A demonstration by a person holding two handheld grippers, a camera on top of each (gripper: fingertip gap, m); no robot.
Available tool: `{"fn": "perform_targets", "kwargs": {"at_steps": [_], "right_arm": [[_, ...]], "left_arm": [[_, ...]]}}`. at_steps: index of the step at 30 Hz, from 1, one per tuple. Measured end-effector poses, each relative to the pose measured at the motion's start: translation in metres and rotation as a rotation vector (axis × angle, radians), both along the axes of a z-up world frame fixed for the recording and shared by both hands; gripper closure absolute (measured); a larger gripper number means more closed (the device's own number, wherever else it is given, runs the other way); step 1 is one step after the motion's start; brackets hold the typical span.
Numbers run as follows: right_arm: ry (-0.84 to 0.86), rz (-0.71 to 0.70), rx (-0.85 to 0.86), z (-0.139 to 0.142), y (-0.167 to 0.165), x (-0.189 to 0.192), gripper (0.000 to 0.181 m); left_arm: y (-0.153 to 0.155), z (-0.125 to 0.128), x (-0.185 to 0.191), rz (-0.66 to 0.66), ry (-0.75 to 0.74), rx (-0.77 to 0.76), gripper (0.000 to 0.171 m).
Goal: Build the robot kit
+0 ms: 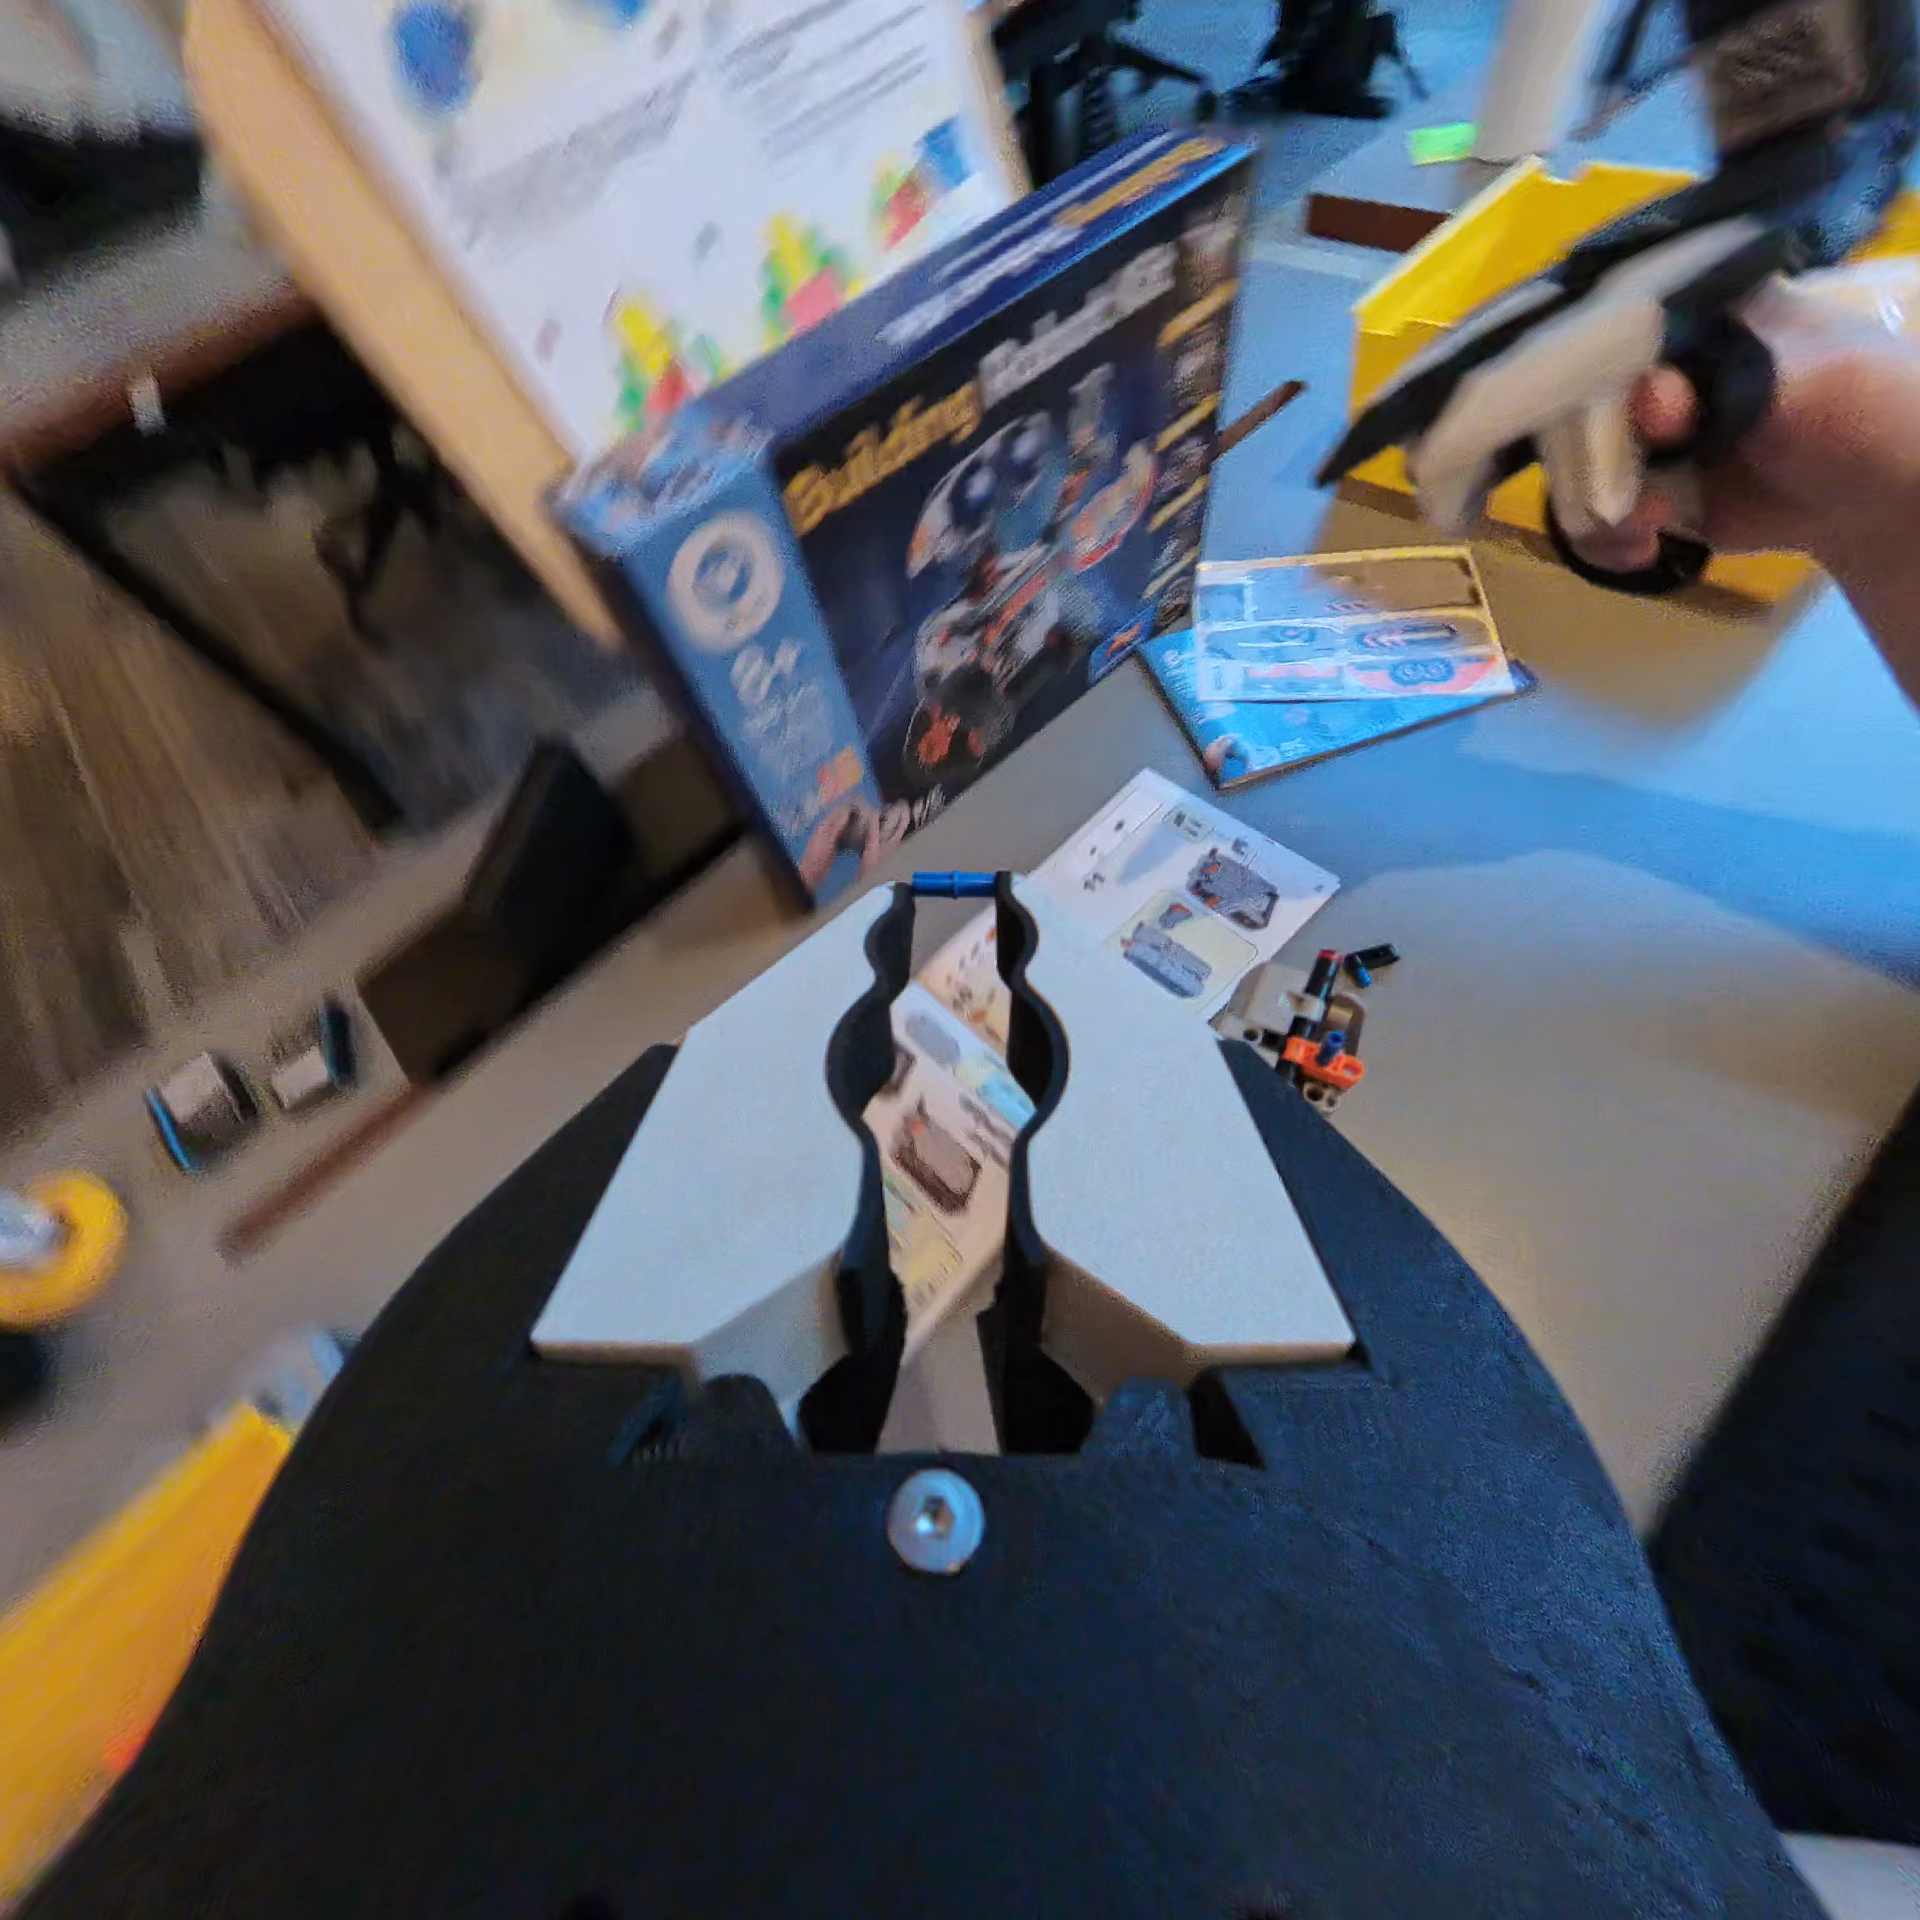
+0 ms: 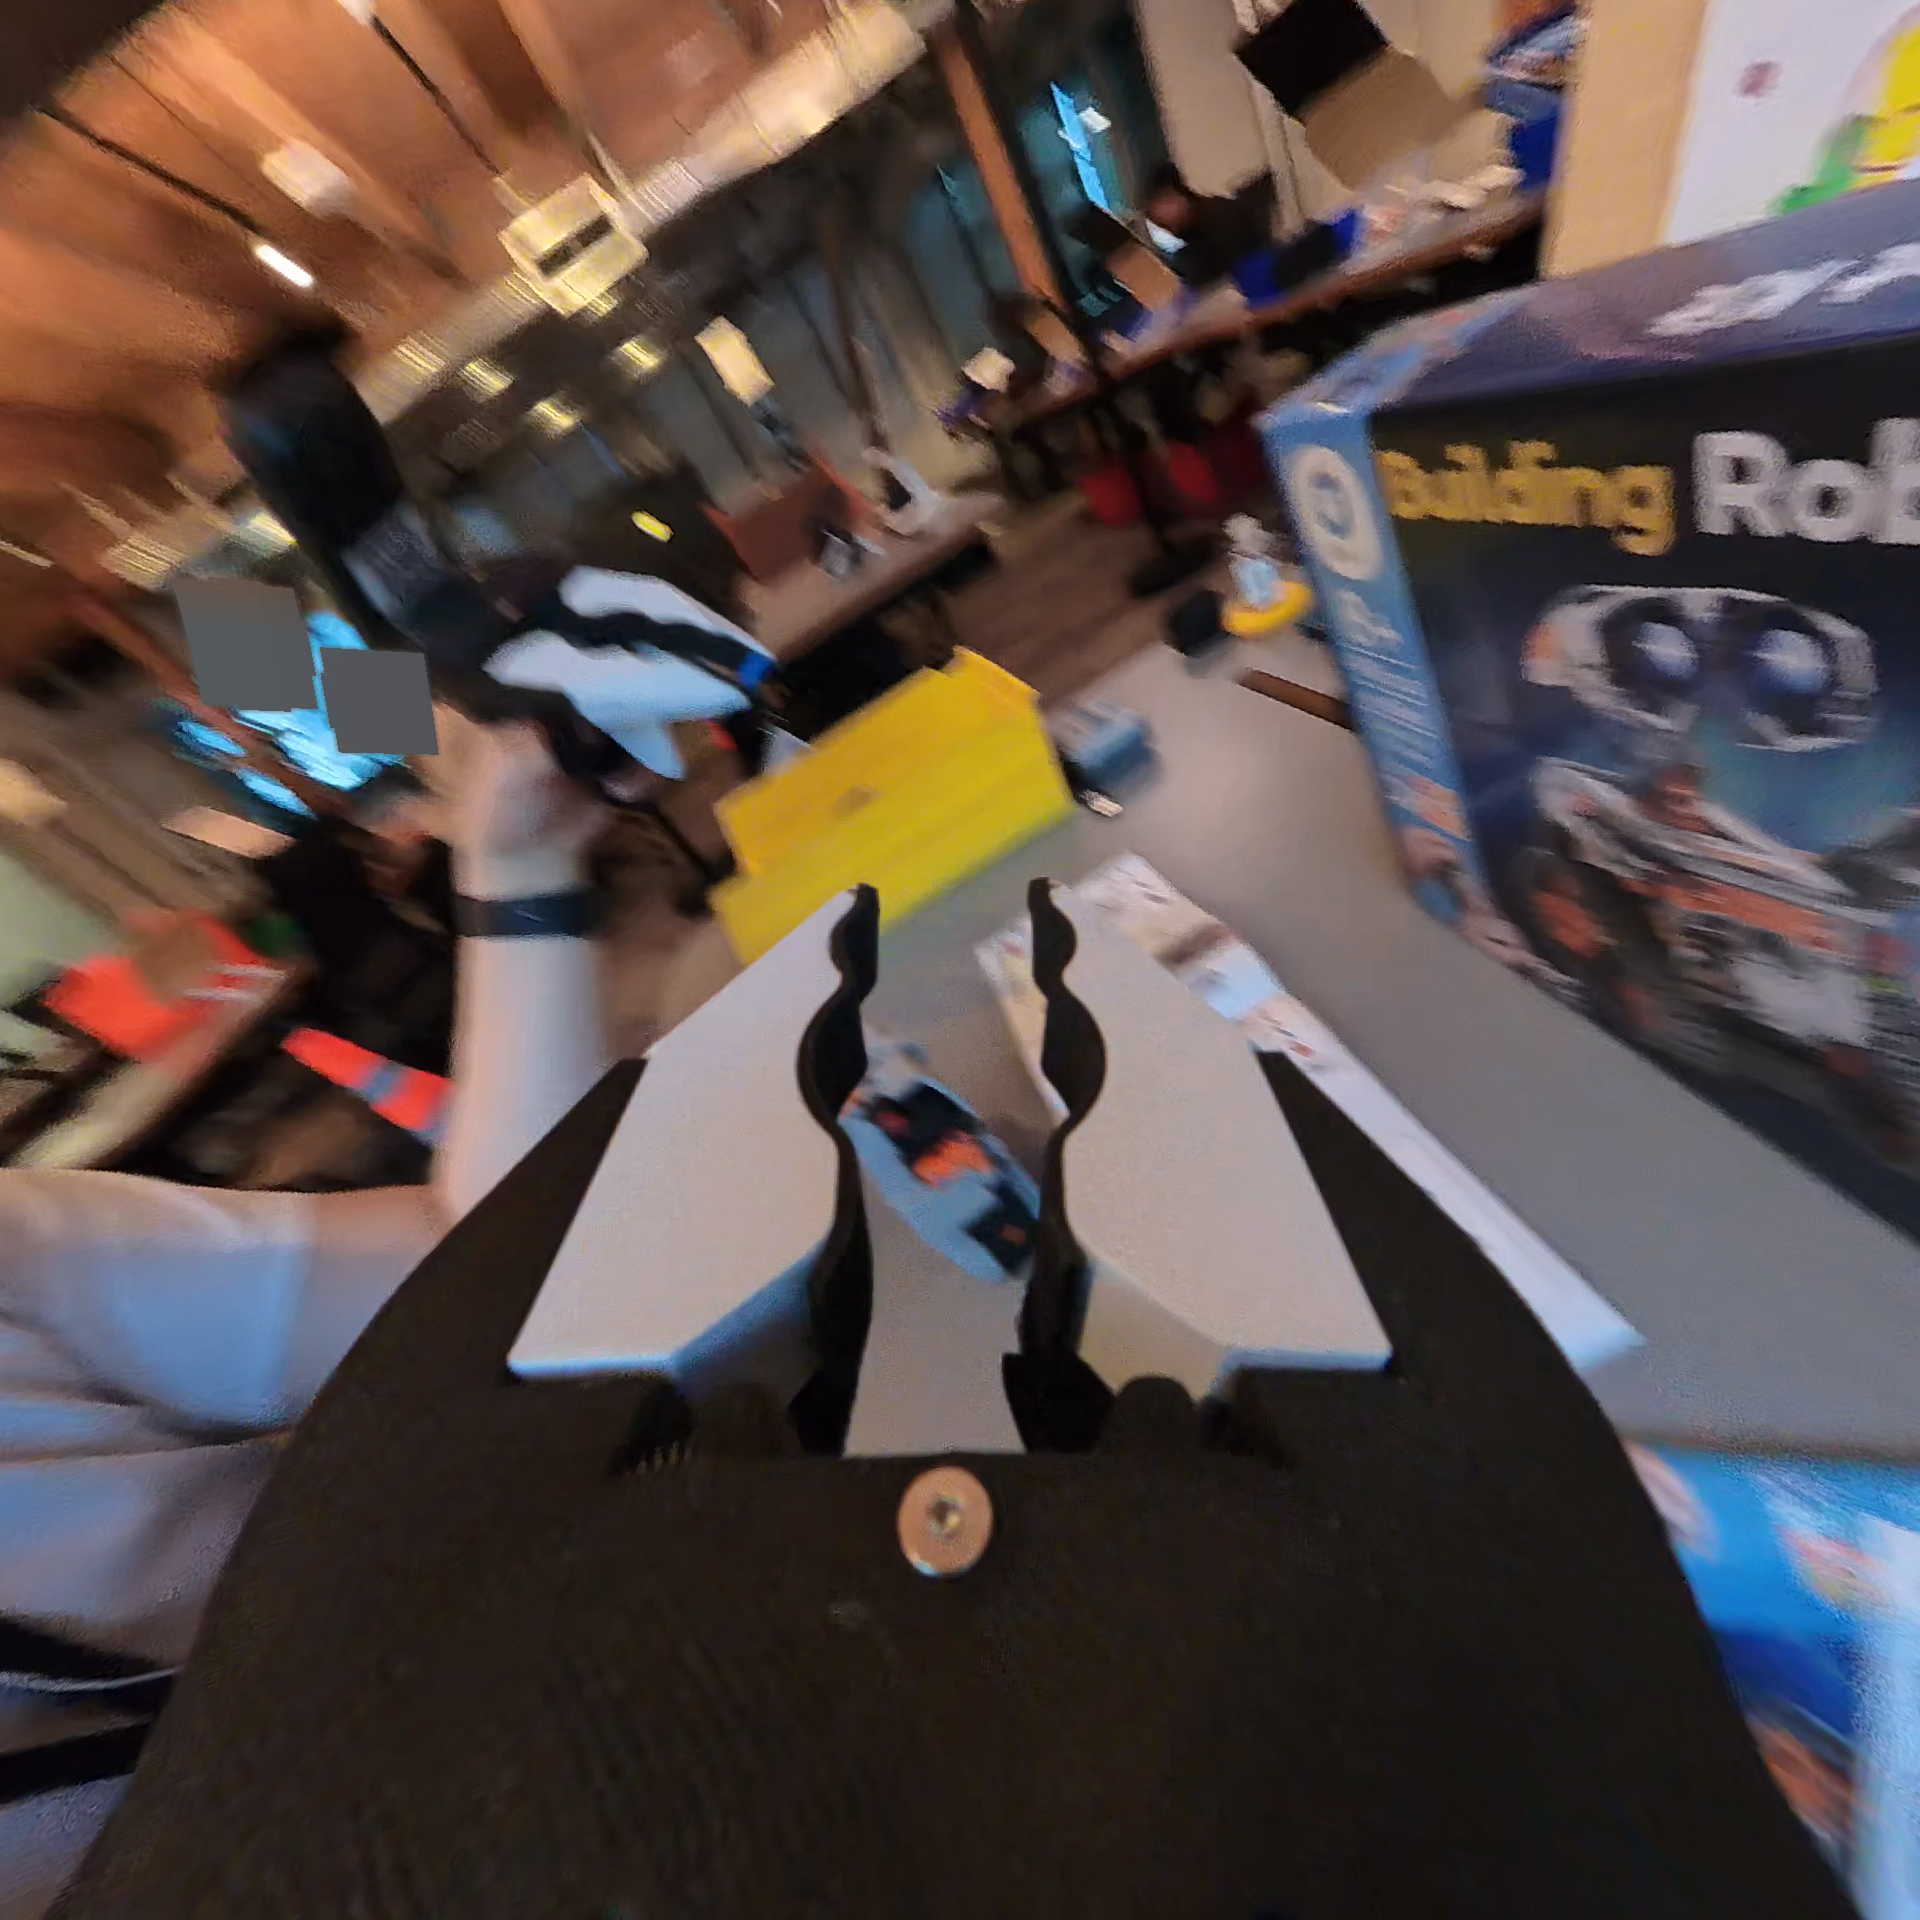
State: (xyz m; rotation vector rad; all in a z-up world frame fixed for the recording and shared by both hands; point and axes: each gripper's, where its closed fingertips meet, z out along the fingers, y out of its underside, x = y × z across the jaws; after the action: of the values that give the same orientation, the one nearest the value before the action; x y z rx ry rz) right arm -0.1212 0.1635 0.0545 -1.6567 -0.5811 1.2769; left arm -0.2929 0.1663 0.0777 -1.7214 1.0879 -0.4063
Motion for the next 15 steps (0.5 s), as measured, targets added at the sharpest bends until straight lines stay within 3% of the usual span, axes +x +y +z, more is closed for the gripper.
{"fn": "perform_targets", "kwargs": {"at_steps": [2,7,15], "right_arm": [[0.149,0.094,-0.017,0.023,-0.014,-0.008,0.166],[0.306,0.264,-0.124,0.047,-0.042,-0.031,0.166],[0.388,0.406,-0.193,0.059,-0.062,-0.043,0.163]], "left_arm": [[-0.014,0.006,0.028,-0.098,0.087,0.155,0.157],[-0.039,0.022,0.09,-0.229,0.168,0.429,0.158],[-0.072,0.03,0.123,-0.337,0.201,0.572,0.158]]}}
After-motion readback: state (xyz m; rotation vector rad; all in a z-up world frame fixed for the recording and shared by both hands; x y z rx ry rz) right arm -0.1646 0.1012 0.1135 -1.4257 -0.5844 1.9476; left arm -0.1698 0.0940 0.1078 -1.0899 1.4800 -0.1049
